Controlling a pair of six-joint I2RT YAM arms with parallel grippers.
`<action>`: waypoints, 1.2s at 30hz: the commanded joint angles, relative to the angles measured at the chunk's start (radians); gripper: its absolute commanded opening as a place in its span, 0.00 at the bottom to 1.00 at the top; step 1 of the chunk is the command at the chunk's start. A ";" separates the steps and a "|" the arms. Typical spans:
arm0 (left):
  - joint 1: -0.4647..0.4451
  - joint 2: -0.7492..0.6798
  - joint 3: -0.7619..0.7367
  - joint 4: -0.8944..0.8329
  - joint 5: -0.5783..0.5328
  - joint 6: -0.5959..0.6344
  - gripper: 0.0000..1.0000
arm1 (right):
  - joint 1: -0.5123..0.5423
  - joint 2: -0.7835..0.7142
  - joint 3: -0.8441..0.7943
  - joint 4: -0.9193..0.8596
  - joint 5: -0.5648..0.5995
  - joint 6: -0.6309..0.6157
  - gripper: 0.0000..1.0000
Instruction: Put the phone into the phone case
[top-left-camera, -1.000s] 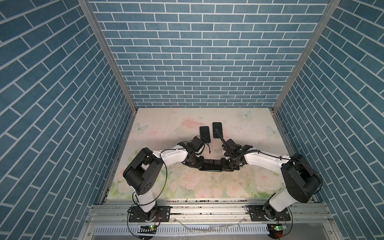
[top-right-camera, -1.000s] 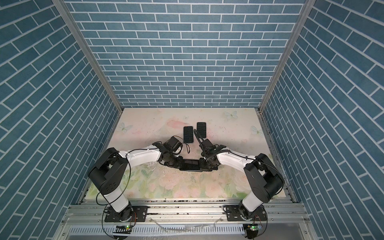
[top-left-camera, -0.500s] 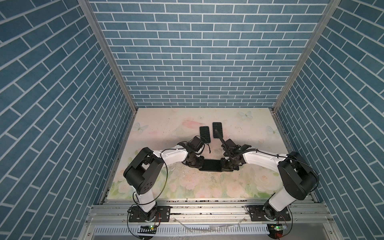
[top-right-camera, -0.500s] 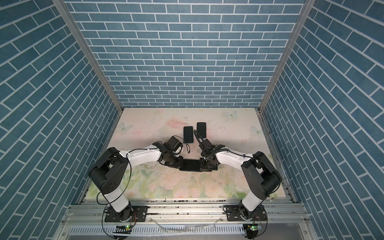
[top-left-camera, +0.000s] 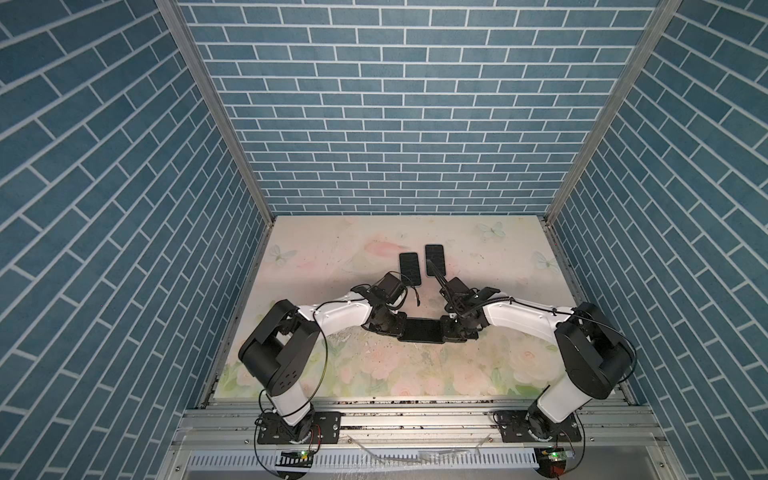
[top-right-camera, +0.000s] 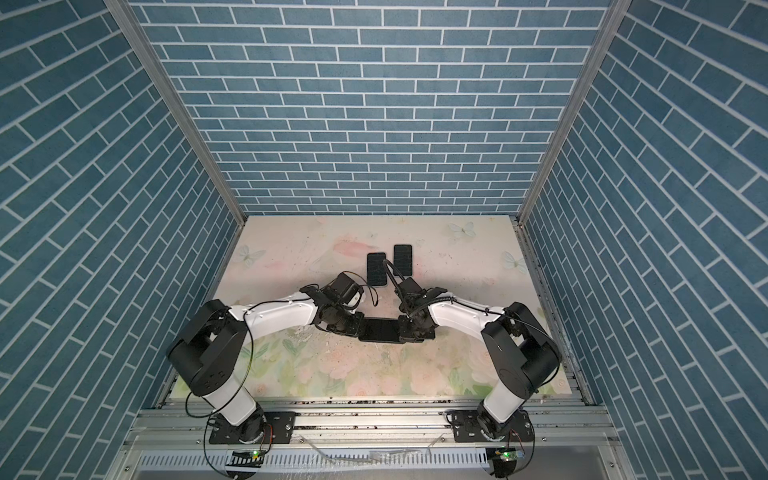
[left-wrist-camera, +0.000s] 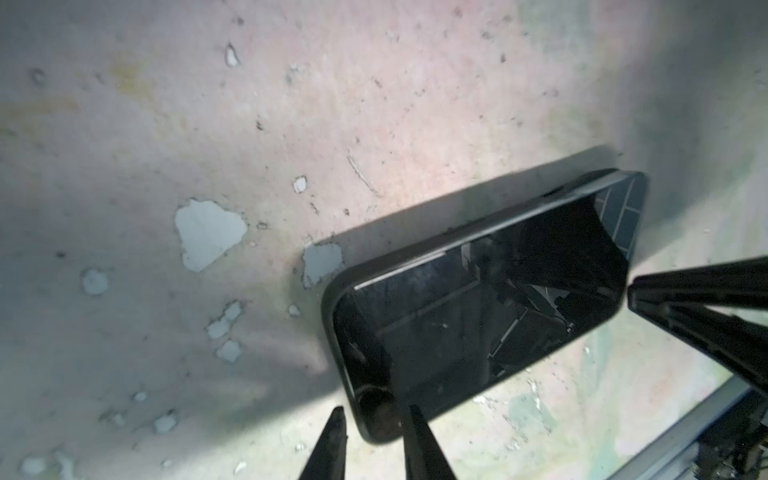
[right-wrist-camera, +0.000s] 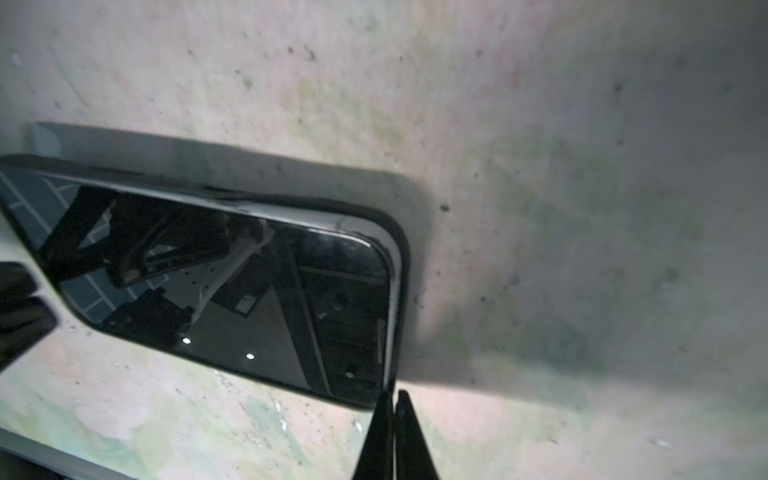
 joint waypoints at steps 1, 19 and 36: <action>-0.012 -0.102 -0.023 -0.009 0.003 -0.006 0.27 | -0.051 0.033 0.116 -0.102 0.083 -0.090 0.08; -0.155 0.017 -0.169 0.194 0.012 -0.139 0.27 | -0.088 0.195 0.170 0.046 -0.105 -0.073 0.07; -0.094 0.050 -0.098 0.207 0.094 -0.154 0.29 | 0.046 -0.233 -0.207 0.077 -0.099 0.080 0.32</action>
